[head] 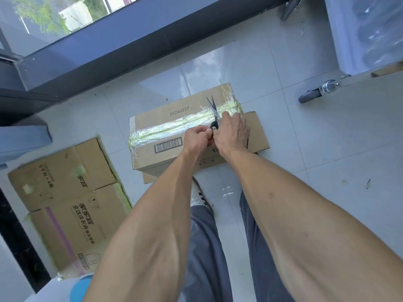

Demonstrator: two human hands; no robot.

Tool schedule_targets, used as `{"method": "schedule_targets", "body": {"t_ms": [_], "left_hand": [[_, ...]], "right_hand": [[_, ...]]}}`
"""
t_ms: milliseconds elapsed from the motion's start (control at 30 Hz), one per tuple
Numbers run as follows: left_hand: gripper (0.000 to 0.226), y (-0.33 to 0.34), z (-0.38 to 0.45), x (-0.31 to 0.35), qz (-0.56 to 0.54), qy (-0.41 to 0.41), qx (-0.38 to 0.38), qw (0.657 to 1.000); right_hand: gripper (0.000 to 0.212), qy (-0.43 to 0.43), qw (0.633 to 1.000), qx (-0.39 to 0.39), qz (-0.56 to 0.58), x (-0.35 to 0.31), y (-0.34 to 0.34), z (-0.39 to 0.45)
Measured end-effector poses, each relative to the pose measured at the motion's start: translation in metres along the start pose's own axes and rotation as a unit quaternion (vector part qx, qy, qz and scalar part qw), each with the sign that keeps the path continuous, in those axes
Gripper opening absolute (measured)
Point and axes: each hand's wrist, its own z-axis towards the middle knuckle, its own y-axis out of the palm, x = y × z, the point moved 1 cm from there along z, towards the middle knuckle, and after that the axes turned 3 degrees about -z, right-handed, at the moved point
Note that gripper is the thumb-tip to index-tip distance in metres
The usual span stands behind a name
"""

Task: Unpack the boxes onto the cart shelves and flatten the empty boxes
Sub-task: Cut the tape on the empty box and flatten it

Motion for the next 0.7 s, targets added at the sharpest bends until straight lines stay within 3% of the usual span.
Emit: {"method": "schedule_targets", "body": {"t_ms": [67, 133, 233, 367, 467, 600, 700], "left_hand": [[0.024, -0.007, 0.004, 0.001, 0.133, 0.036, 0.021, 0.99], [0.023, -0.018, 0.007, 0.004, 0.312, 0.09, 0.111, 0.939], [0.034, -0.041, 0.022, 0.012, 0.44, 0.15, 0.177, 0.868], [0.042, -0.057, 0.061, 0.026, 0.598, 0.167, 0.089, 0.779], [0.063, -0.043, 0.087, 0.043, 0.651, 0.185, 0.027, 0.736], [0.098, -0.02, 0.104, 0.061, 0.674, 0.212, -0.059, 0.705], [0.104, -0.015, 0.116, 0.07, 0.684, 0.185, -0.114, 0.696]], "right_hand": [[0.025, -0.014, 0.999, -0.006, -0.041, -0.002, 0.002, 0.003], [0.024, -0.026, 0.995, -0.015, -0.095, -0.004, 0.003, 0.006], [0.03, -0.026, 0.989, -0.023, -0.142, -0.007, 0.008, 0.011], [0.047, 0.009, 0.985, -0.016, -0.169, 0.0, 0.015, 0.016], [0.044, 0.018, 0.984, 0.006, -0.179, 0.013, 0.019, 0.018], [0.032, 0.045, 0.991, 0.027, -0.127, 0.023, 0.018, 0.011], [0.034, 0.057, 0.993, 0.045, -0.09, 0.026, 0.015, 0.005]]}}
